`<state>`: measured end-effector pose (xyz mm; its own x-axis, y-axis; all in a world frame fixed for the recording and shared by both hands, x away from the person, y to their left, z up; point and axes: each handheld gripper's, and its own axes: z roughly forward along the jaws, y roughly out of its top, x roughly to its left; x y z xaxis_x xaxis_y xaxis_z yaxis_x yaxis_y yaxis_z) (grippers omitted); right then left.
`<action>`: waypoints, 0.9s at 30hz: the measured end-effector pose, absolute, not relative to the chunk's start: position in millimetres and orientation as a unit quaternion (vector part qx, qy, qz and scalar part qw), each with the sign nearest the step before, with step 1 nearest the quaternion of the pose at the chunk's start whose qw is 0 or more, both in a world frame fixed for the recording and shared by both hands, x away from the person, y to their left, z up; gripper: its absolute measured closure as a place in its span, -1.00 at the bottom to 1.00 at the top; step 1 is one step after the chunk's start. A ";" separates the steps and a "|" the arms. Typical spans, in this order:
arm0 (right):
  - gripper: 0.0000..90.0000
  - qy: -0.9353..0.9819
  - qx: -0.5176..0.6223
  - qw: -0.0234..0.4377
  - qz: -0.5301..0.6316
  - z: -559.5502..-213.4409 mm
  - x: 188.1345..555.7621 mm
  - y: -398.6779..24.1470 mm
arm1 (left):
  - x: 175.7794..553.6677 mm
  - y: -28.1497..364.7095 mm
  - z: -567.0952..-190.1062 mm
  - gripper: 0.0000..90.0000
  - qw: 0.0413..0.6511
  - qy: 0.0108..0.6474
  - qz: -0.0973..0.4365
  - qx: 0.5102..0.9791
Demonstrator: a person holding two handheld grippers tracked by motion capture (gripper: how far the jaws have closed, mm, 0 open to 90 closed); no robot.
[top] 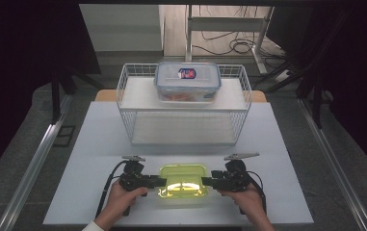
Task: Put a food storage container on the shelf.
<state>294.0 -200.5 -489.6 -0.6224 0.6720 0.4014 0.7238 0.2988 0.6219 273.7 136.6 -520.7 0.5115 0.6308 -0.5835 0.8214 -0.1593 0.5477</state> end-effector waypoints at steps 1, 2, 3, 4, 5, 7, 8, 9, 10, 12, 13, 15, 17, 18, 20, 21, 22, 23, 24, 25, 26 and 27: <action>-0.06 -0.805 -0.434 0.034 -0.404 -489.7 294.1 -200.6 | 273.8 136.7 -520.7 0.41 0.434 0.482 -0.110 0.754; -0.05 -0.804 -0.434 0.036 -0.406 -490.2 294.4 -200.8 | 273.8 136.7 -520.7 0.41 0.434 0.482 -0.111 0.753; -0.04 -0.804 -0.434 0.037 -0.405 -490.5 294.4 -200.7 | 273.9 136.9 -520.8 0.41 0.434 0.479 -0.109 0.755; -0.04 -0.804 -0.433 0.038 -0.405 -490.7 294.4 -200.6 | 273.9 136.9 -520.8 0.41 0.434 0.479 -0.110 0.755; -0.04 -0.805 -0.433 0.038 -0.404 -490.9 294.4 -200.6 | 273.9 137.0 -520.8 0.41 0.434 0.479 -0.110 0.755; -0.03 -0.805 -0.432 0.038 -0.404 -491.4 294.3 -200.1 | 273.7 137.5 -520.7 0.44 0.437 0.477 -0.112 0.754; -0.02 -0.805 -0.433 0.039 -0.403 -491.6 294.3 -199.9 | 273.5 137.6 -520.5 0.47 0.439 0.475 -0.113 0.754; -0.02 -0.805 -0.433 0.041 -0.403 -491.7 294.1 -199.7 | 273.1 137.2 -520.4 0.48 0.440 0.475 -0.111 0.754; -0.02 -0.806 -0.432 0.040 -0.402 -492.0 294.1 -199.4 | 272.7 136.9 -520.4 0.48 0.441 0.473 -0.111 0.754; -0.01 -0.806 -0.432 0.043 -0.402 -492.9 293.9 -199.0 | 271.8 136.7 -519.9 0.50 0.443 0.469 -0.108 0.756; -0.01 -0.806 -0.433 0.044 -0.401 -493.0 293.6 -199.0 | 271.0 136.1 -519.7 0.51 0.445 0.469 -0.107 0.755; 0.00 -0.805 -0.432 0.047 -0.404 -493.3 293.0 -199.8 | 269.9 136.0 -518.8 0.52 0.445 0.466 -0.106 0.757; 0.03 -0.803 -0.431 0.052 -0.408 -493.3 292.7 -200.8 | 268.6 135.5 -518.4 0.54 0.447 0.464 -0.103 0.758; 0.05 -0.804 -0.430 0.054 -0.408 -493.5 292.4 -201.0 | 268.0 135.2 -518.4 0.54 0.449 0.464 -0.102 0.757; 0.11 -0.806 -0.428 0.054 -0.405 -494.0 291.4 -200.4 | 266.4 134.4 -517.7 0.55 0.452 0.464 -0.100 0.755; 0.15 -0.807 -0.426 0.056 -0.405 -494.3 291.0 -200.1 | 265.8 135.1 -517.1 0.56 0.449 0.459 -0.100 0.760; 0.19 -0.807 -0.424 0.060 -0.406 -495.2 290.1 -199.2 | 265.2 134.9 -517.0 0.56 0.450 0.458 -0.098 0.760; 0.23 -0.807 -0.423 0.065 -0.407 -496.1 289.2 -198.6 | 264.6 134.7 -516.6 0.57 0.448 0.460 -0.096 0.761; 0.25 -0.805 -0.423 0.068 -0.409 -497.0 288.4 -198.4 | 264.3 134.7 -516.6 0.56 0.449 0.459 -0.096 0.761; 0.31 -0.805 -0.424 0.068 -0.410 -497.1 287.9 -198.9 | 263.9 135.1 -516.6 0.56 0.448 0.457 -0.096 0.762; 0.41 -0.803 -0.427 0.064 -0.410 -497.8 287.0 -200.3 | 263.6 134.9 -516.6 0.57 0.449 0.457 -0.095 0.762; 0.42 -0.802 -0.428 0.067 -0.411 -498.3 286.7 -201.2 | 263.1 134.8 -516.3 0.56 0.448 0.457 -0.094 0.763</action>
